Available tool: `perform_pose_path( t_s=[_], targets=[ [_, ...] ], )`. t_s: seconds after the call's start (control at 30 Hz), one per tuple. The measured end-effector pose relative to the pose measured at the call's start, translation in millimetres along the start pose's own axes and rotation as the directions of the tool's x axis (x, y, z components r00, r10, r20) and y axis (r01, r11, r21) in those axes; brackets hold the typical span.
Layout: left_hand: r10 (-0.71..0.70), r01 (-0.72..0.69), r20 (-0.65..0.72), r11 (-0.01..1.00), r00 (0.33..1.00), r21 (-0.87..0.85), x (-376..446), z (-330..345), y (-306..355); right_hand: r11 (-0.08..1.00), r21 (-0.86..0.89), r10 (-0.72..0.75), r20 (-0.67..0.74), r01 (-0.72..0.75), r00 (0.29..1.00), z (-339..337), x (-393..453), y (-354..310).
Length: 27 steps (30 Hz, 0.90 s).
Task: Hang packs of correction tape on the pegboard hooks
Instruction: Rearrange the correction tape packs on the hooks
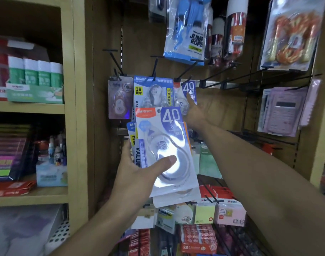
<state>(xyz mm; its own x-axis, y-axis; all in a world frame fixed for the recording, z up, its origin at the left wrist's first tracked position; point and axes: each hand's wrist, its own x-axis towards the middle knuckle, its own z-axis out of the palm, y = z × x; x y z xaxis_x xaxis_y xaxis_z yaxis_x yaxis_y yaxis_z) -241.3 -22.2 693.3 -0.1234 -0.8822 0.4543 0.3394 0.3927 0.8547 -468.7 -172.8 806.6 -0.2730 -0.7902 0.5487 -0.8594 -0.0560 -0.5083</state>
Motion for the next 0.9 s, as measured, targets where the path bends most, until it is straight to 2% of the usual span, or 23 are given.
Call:
perform_pose_path(
  t_s=[0.1, 0.17, 0.23, 0.3, 0.4, 0.47, 0.53, 0.6, 0.67, 0.9],
  targets=[
    [-0.01, 0.01, -0.002, 1.0, 1.0, 0.007, -4.3, -1.7, 0.6, 1.0, 0.009, 0.001, -0.039, -0.001, 0.999, 0.0, -8.4, 2.1],
    [-0.038, 0.038, -0.002, 0.999, 0.999, 0.006, -5.5, -1.9, 0.3, 0.999, 0.027, -0.032, -0.147, 0.036, 0.989, -4.0, -24.5, 2.9],
    [-0.059, 0.059, -0.013, 0.998, 0.998, -0.01, -5.5, -0.8, -0.6, 0.976, 0.171, -0.083, -0.273, 0.133, 0.958, -11.2, -53.4, 0.2],
    [-0.071, 0.07, -0.045, 0.997, 0.996, -0.036, -6.1, 1.8, -3.6, 0.894, 0.387, -0.093, -0.334, 0.226, 0.938, -19.3, -100.9, -6.8],
    [-0.082, 0.075, -0.101, 0.995, 0.992, -0.071, -9.2, 6.9, -12.1, 0.788, 0.55, -0.174, -0.232, 0.277, 0.957, -20.8, -182.8, -7.8],
    [-0.097, 0.085, -0.121, 0.992, 0.988, -0.095, -13.2, 10.3, -18.4, 0.802, 0.525, -0.257, -0.124, 0.283, 0.958, -13.5, -225.4, -6.6],
    [-0.112, 0.093, -0.139, 0.987, 0.984, -0.131, -17.5, 13.5, -23.5, 0.835, 0.472, -0.283, -0.073, 0.283, 0.956, -0.8, -247.8, -5.3],
    [-0.131, 0.106, -0.145, 0.98, 0.981, -0.171, -21.7, 16.6, -25.9, 0.855, 0.447, -0.253, -0.084, 0.263, 0.964, 12.0, -258.1, -4.5],
    [-0.141, 0.114, -0.143, 0.976, 0.979, -0.185, -24.4, 17.1, -27.7, 0.836, 0.493, -0.225, -0.088, 0.239, 0.97, 18.6, -263.2, -4.0],
    [-0.139, 0.117, -0.179, 0.985, 0.974, -0.125, -28.2, 13.7, -29.3, 0.815, 0.531, -0.224, -0.08, 0.232, 0.971, 17.0, -264.4, -5.6]
  ],
)
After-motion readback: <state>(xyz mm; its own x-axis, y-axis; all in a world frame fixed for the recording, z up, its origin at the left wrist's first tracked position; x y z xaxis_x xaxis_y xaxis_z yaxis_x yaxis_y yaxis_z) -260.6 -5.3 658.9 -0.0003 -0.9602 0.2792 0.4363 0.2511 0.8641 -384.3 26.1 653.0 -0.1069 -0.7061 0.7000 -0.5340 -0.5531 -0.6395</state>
